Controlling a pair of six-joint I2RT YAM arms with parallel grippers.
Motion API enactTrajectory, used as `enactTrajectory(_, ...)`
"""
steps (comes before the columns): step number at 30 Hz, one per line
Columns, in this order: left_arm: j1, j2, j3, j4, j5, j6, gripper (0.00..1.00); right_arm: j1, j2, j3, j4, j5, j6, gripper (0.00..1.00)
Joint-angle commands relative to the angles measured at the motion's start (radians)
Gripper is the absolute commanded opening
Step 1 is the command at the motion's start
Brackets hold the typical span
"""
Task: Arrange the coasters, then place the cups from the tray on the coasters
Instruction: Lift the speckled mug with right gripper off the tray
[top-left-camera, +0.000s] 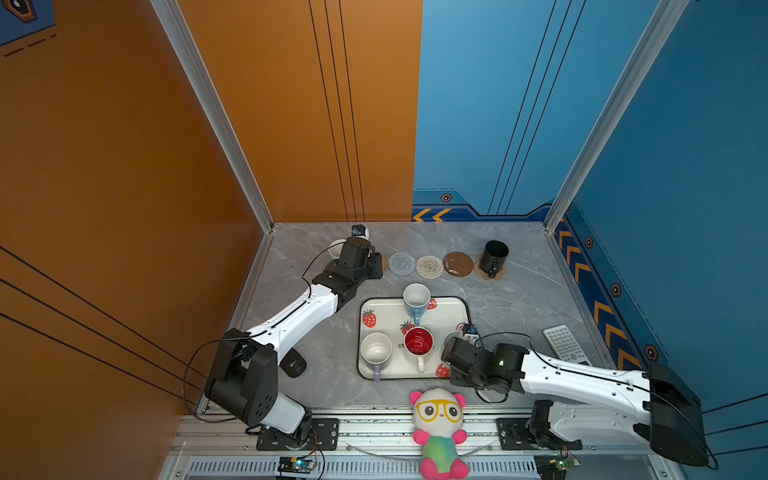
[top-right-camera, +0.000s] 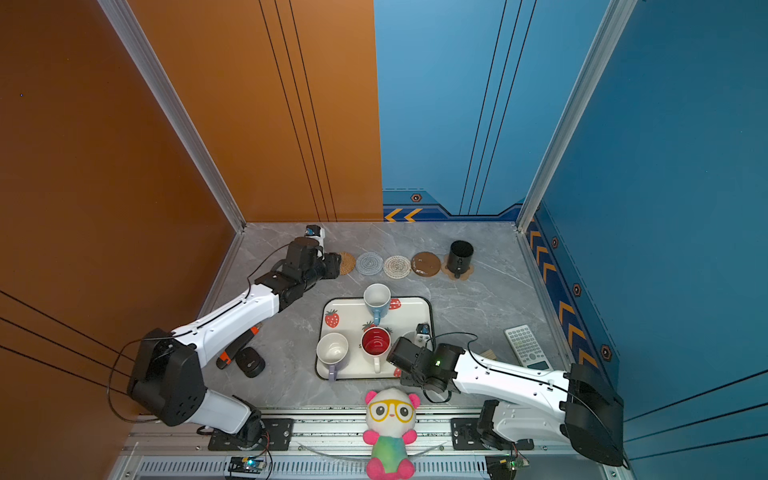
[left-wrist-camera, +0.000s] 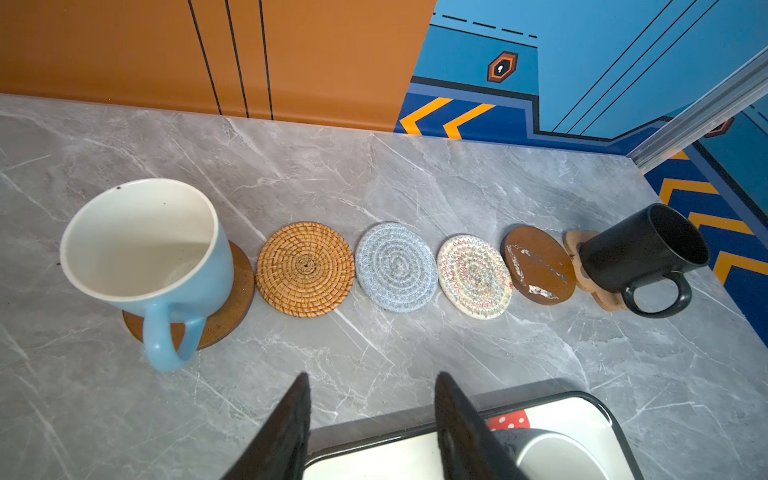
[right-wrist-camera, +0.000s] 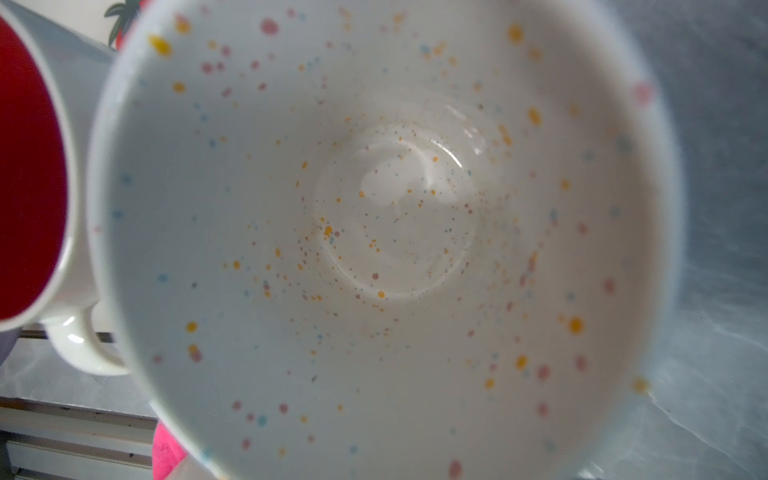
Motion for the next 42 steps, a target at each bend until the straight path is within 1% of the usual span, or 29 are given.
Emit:
enactTrajectory(1,0.013,0.009,-0.007,0.003,0.018,-0.006,0.49,-0.010,0.014,-0.005,-0.006,0.011,-0.005,0.30)
enactTrajectory(8,0.018,0.005,-0.012,0.005,0.020,-0.008,0.49,-0.009,0.026,0.015,-0.024,0.012,-0.014,0.21)
enactTrajectory(12,0.019,0.003,-0.018,0.009,0.020,-0.009,0.49,-0.006,0.040,0.044,-0.063,0.025,-0.026,0.09)
enactTrajectory(14,0.021,0.001,-0.021,0.009,0.020,-0.009,0.49,-0.002,0.047,0.062,-0.087,0.040,-0.031,0.00)
enactTrajectory(21,0.027,-0.003,-0.029,0.012,0.021,-0.011,0.49,0.021,0.039,0.139,-0.176,0.120,-0.046,0.00)
enactTrajectory(28,0.030,-0.017,-0.036,0.011,0.022,-0.011,0.50,0.031,0.030,0.189,-0.215,0.143,-0.090,0.00)
enactTrajectory(33,0.032,-0.019,-0.039,0.009,0.019,-0.011,0.50,0.019,0.032,0.221,-0.256,0.159,-0.119,0.00)
enactTrajectory(36,0.032,-0.019,-0.041,0.015,0.018,-0.014,0.49,-0.014,0.033,0.250,-0.275,0.155,-0.166,0.00)
enactTrajectory(42,0.033,-0.027,-0.044,0.010,0.011,-0.010,0.49,-0.141,0.045,0.351,-0.301,0.106,-0.329,0.00)
